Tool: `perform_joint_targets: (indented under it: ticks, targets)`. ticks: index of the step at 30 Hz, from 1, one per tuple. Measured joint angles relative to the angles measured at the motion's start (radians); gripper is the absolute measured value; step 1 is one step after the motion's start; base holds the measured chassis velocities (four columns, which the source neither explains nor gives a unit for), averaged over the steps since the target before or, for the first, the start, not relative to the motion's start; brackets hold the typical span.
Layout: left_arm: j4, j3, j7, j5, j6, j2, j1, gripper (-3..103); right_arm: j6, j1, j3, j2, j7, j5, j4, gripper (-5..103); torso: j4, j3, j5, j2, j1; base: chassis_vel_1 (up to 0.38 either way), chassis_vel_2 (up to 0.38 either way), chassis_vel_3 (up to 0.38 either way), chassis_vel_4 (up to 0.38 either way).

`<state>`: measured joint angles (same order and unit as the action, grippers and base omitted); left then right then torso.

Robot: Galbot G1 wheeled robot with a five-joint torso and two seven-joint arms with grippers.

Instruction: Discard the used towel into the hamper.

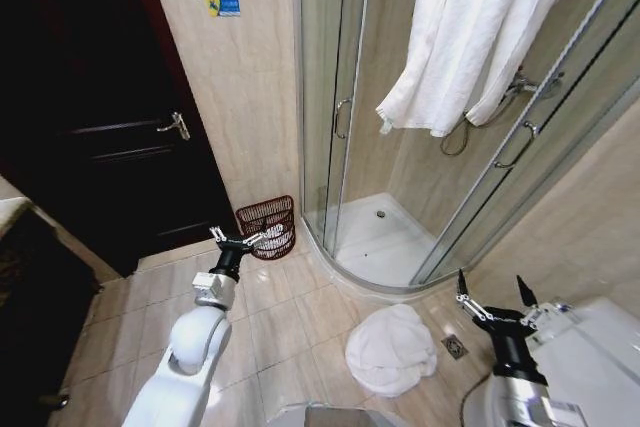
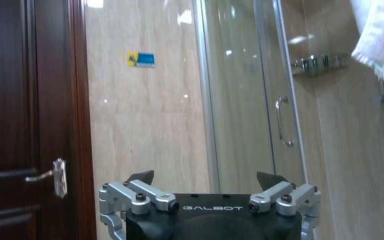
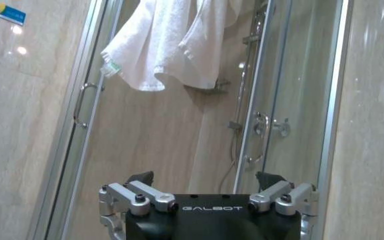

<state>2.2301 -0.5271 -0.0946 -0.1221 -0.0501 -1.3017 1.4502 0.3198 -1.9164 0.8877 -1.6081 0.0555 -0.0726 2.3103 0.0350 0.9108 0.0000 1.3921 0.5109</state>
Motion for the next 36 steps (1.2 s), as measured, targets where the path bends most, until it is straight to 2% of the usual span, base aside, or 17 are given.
perform_joint_targets:
  ticks: [19, 36]
  targets:
    - [0.047, -0.017, -0.006, -0.007, -0.005, 0.008, -0.001, 100, -0.001, -0.002, -0.002, 0.000, 0.000, 0.006, 0.026, 100, -0.0001, 0.061, 0.0000, 0.114, 0.052, 0.000, 0.000, 0.000, 0.000]
    - [0.071, 0.012, -0.008, -0.022, -0.043, 0.003, -0.010, 100, 0.000, -0.010, 0.001, 0.000, -0.005, -0.006, 0.041, 100, -0.0001, 0.122, 0.0000, 0.227, 0.105, 0.000, 0.000, 0.000, 0.000]
